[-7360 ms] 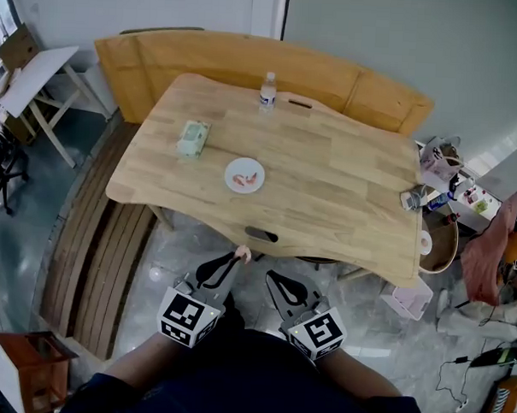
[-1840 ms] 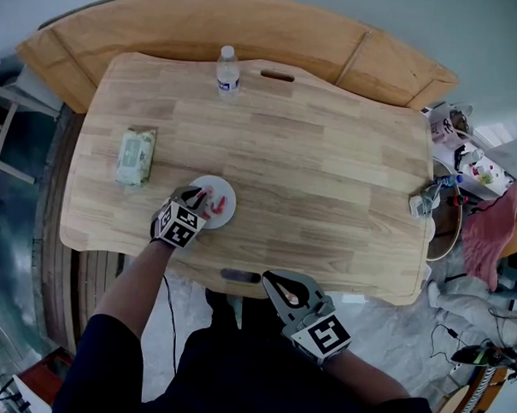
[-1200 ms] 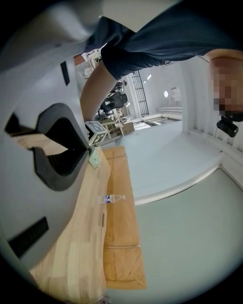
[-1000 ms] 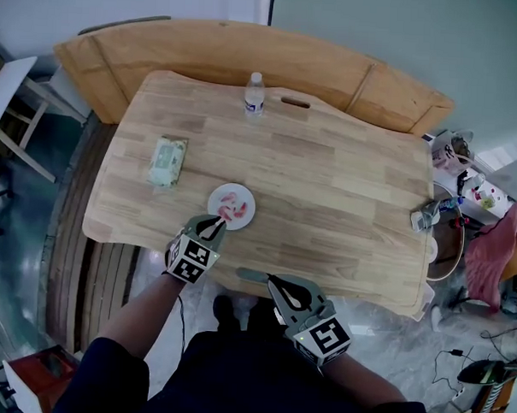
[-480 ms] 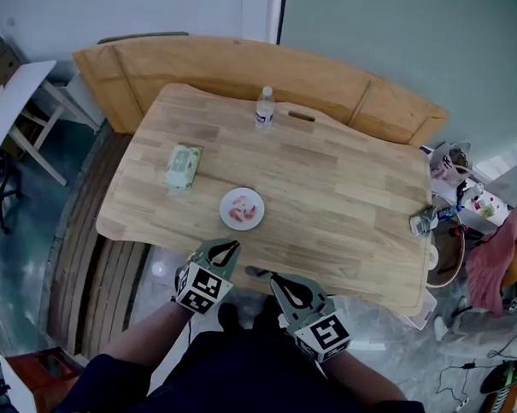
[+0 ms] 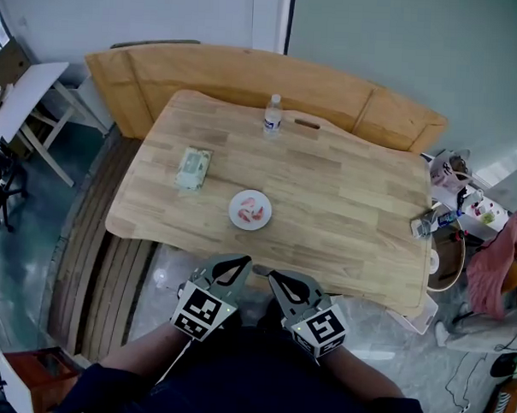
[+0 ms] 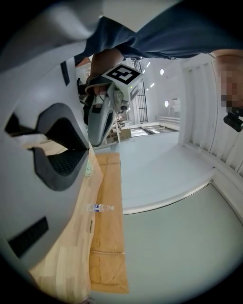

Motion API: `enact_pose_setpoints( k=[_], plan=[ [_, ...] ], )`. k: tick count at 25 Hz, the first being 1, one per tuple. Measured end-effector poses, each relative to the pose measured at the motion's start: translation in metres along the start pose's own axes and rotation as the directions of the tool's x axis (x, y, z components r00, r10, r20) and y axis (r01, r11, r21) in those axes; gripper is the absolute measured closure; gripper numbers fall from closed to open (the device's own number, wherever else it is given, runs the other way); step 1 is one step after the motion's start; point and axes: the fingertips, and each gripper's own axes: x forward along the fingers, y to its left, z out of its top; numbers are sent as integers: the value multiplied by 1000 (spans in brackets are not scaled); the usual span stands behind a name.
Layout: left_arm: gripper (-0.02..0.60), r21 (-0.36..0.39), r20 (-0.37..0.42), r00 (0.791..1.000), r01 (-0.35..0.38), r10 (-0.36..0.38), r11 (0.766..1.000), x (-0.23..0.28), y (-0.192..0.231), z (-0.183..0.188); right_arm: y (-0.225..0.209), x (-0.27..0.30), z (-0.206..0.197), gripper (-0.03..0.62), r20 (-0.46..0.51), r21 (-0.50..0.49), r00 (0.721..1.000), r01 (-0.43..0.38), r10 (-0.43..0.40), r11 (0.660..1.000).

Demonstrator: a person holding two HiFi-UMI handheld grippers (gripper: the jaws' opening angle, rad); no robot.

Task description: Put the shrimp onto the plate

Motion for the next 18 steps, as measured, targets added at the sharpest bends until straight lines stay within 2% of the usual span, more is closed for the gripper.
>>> enact_pose_setpoints(
  k=[10, 18],
  plan=[
    [575, -28, 69, 997, 25, -23, 999, -29, -23, 9, 17, 0, 5, 585, 13, -33, 1000, 2, -1, 999],
    [575, -31, 84, 996, 25, -23, 999, -39, -28, 6, 28, 1, 4, 585, 17, -33, 1000, -12, 12, 999]
  ],
)
